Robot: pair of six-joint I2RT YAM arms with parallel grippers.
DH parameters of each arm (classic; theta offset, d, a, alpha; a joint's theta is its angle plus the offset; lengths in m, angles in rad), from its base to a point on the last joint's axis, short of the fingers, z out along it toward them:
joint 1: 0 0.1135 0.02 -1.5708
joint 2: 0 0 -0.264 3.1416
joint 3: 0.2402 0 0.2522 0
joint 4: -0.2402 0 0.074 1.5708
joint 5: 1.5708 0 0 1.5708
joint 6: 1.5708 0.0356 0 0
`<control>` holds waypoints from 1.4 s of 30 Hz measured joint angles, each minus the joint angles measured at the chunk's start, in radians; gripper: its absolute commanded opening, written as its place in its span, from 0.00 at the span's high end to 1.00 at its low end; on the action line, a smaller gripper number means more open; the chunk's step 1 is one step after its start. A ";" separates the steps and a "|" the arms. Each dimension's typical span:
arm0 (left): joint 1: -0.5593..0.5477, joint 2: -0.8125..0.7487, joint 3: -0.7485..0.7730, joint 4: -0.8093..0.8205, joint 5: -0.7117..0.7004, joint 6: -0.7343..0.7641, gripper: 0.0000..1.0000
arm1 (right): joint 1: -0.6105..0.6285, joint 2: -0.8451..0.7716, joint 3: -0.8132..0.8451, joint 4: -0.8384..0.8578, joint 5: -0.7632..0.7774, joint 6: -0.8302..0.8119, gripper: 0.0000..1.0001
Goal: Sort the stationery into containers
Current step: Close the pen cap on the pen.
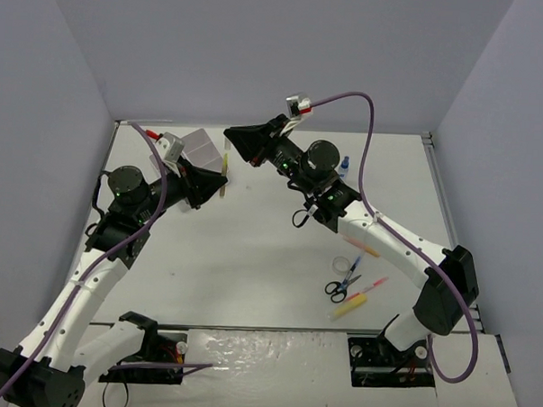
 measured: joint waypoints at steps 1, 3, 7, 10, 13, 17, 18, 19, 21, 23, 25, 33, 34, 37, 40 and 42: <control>0.000 -0.003 0.000 0.001 -0.001 0.002 1.00 | 0.000 0.001 0.000 0.002 0.000 0.002 1.00; 0.000 -0.006 0.000 0.001 -0.004 0.008 1.00 | 0.000 0.002 0.000 0.002 0.000 0.007 1.00; 0.000 -0.007 0.000 0.001 -0.010 0.016 1.00 | 0.000 0.003 -0.004 0.015 -0.001 0.026 1.00; 0.000 -0.007 0.000 0.001 -0.012 0.018 1.00 | 0.000 0.003 -0.013 0.027 -0.001 0.039 1.00; 0.000 -0.007 0.000 0.001 -0.014 0.018 1.00 | 0.000 0.003 -0.014 0.029 -0.001 0.045 1.00; 0.000 -0.010 0.000 0.000 -0.018 0.019 1.00 | 0.004 0.003 -0.014 0.030 -0.002 0.047 1.00; 0.000 -0.011 0.000 0.000 -0.018 0.019 1.00 | 0.006 0.003 -0.014 0.030 -0.001 0.047 1.00; 0.000 -0.013 0.000 -0.001 -0.018 0.019 1.00 | 0.009 0.003 -0.014 0.030 -0.001 0.046 1.00; 0.000 -0.017 0.000 -0.001 -0.018 0.019 1.00 | 0.013 0.003 -0.014 0.029 -0.001 0.044 1.00; 0.000 -0.019 0.000 -0.003 -0.018 0.019 1.00 | 0.013 0.003 -0.015 0.030 -0.001 0.045 1.00; 0.000 -0.020 0.000 -0.005 -0.018 0.021 1.00 | 0.013 0.003 -0.015 0.030 -0.001 0.045 1.00; 0.000 -0.020 0.000 -0.025 -0.018 0.022 1.00 | 0.015 0.003 -0.015 0.019 0.000 0.037 1.00; 0.000 -0.020 0.000 -0.028 -0.018 0.022 1.00 | 0.015 0.002 -0.015 0.017 0.001 0.035 1.00; 0.000 -0.020 0.000 -0.032 -0.018 0.022 1.00 | 0.015 0.002 -0.015 0.014 0.002 0.029 1.00; 0.000 -0.020 0.000 -0.033 -0.018 0.022 1.00 | 0.015 0.000 -0.015 0.010 0.002 0.023 1.00; 0.000 -0.020 0.000 -0.033 -0.018 0.022 1.00 | 0.015 -0.003 -0.015 0.006 0.004 0.018 1.00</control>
